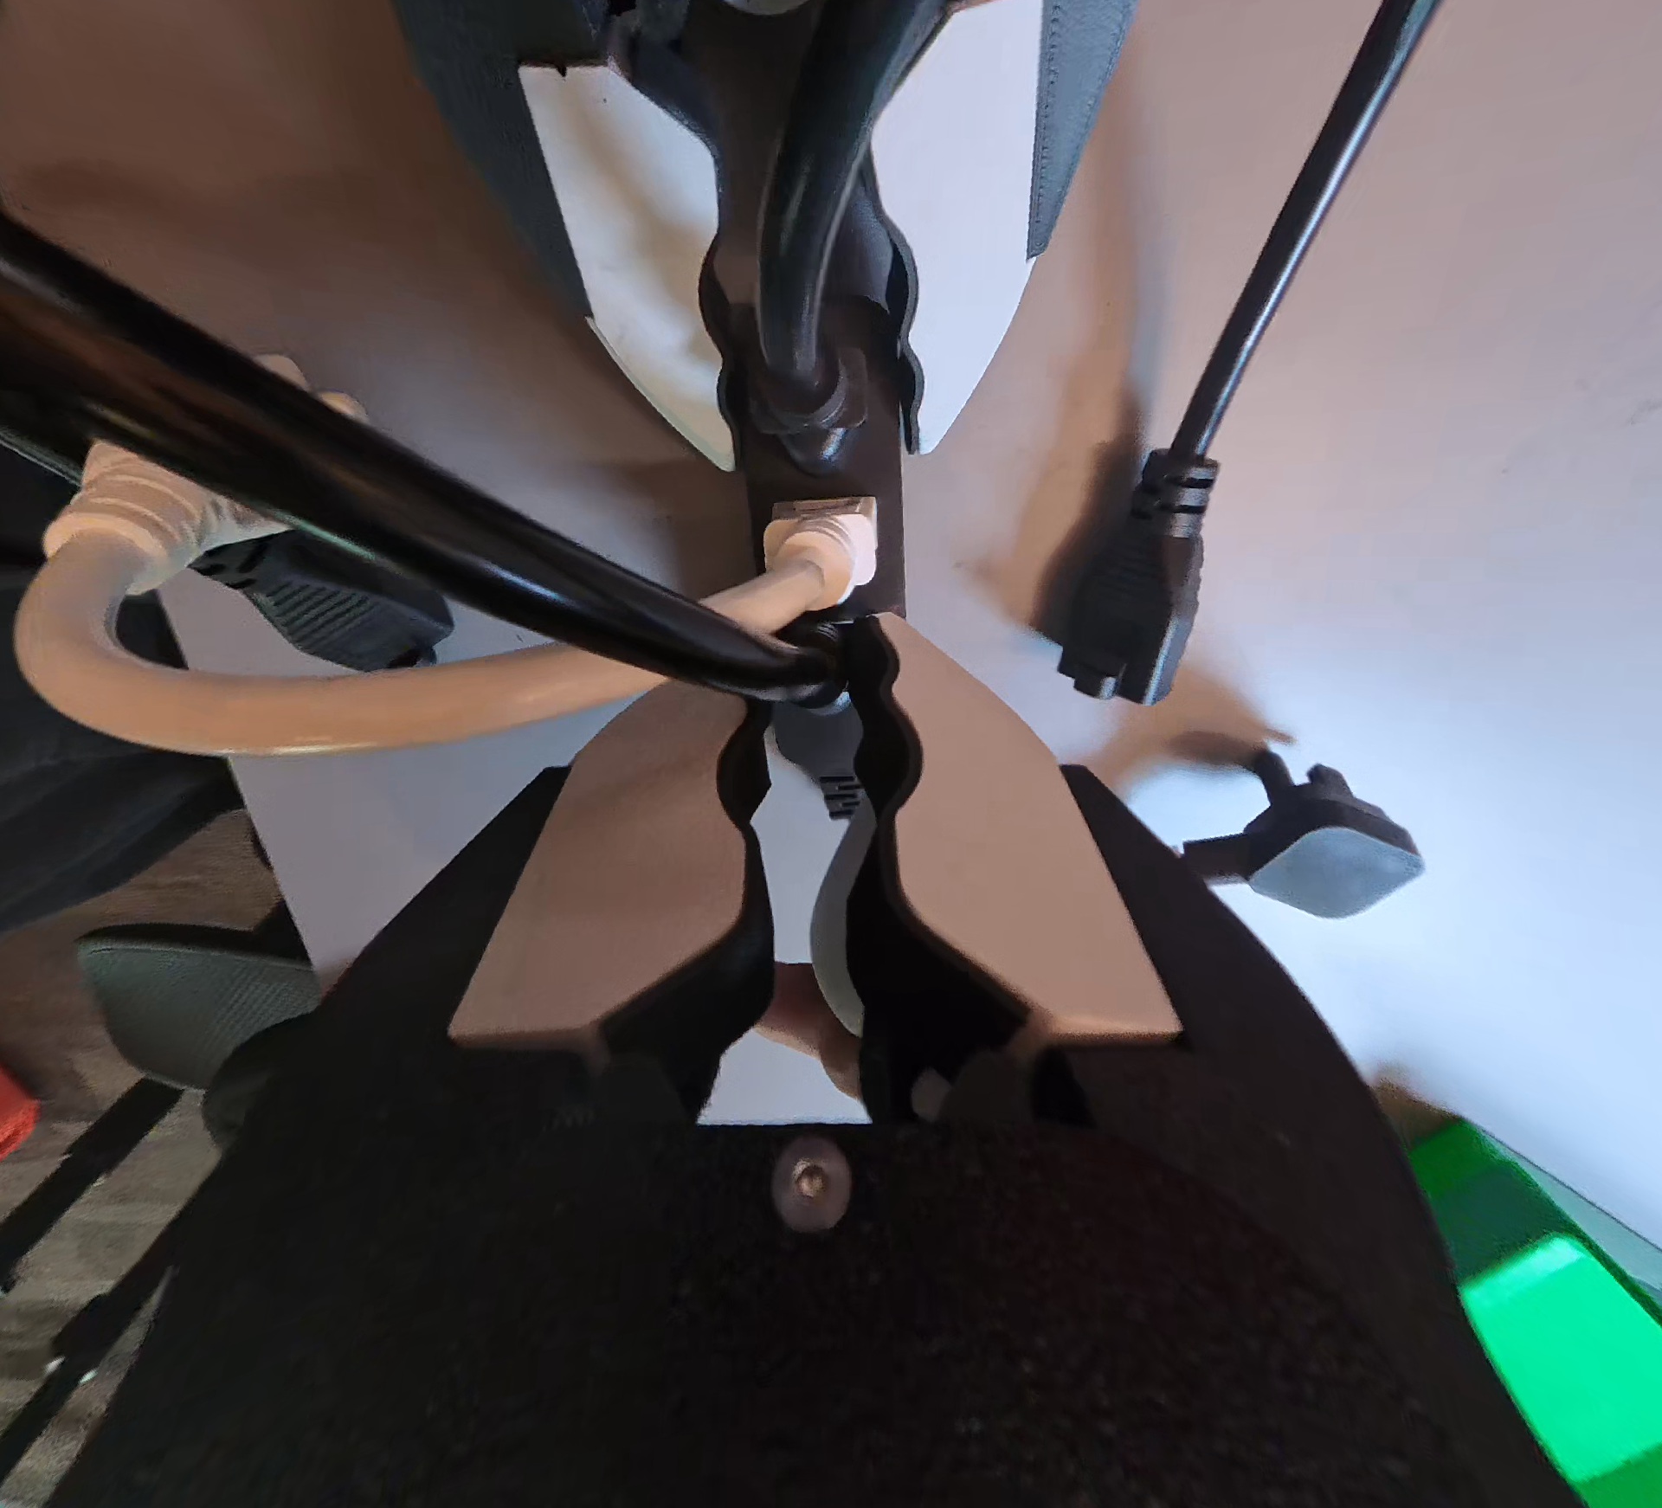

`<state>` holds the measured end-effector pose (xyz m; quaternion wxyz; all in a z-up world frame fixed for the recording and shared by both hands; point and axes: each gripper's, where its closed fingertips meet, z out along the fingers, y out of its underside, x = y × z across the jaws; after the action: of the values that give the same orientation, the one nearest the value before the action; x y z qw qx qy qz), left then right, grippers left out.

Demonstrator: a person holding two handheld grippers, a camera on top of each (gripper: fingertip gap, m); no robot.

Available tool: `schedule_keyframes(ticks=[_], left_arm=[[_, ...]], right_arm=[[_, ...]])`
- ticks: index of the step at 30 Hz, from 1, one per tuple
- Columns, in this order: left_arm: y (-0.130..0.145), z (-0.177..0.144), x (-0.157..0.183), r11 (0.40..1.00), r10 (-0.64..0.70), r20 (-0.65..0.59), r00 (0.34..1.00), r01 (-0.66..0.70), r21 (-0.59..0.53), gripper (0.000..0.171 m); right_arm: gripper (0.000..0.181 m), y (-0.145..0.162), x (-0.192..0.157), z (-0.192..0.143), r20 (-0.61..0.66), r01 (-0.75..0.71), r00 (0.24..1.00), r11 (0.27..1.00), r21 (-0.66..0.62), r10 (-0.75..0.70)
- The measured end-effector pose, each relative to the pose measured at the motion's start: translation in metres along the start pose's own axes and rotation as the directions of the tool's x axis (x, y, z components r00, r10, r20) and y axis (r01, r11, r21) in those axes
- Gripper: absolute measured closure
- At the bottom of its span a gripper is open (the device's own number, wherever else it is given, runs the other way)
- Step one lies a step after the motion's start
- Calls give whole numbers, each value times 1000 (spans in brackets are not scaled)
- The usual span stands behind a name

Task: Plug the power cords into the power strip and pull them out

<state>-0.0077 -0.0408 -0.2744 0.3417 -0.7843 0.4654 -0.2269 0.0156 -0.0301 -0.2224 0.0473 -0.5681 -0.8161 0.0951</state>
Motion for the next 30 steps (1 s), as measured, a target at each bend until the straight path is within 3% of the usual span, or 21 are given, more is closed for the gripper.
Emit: schedule_keyframes(ticks=[15, 23, 26, 30], left_arm=[[0, 0, 0, 1000, 11, 0, 1000, -11, 6, 125], [0, 1, 0, 1000, 8, 5, 1000, -8, 7, 125], [0, 0, 0, 1000, 3, 5, 1000, -3, 6, 125], [0, 1, 0, 1000, 1, 4, 1000, -1, 6, 125]], right_arm=[[158, 2, 0, -1, 19, -47, 999, 993, 113, 45], [158, 4, 1, -3, -15, -30, 999, 999, 19, 31], [138, 20, 9, 0, -74, -27, 997, 993, -113, 19], [152, 11, 4, -3, -90, 23, 996, 998, -61, -29]])
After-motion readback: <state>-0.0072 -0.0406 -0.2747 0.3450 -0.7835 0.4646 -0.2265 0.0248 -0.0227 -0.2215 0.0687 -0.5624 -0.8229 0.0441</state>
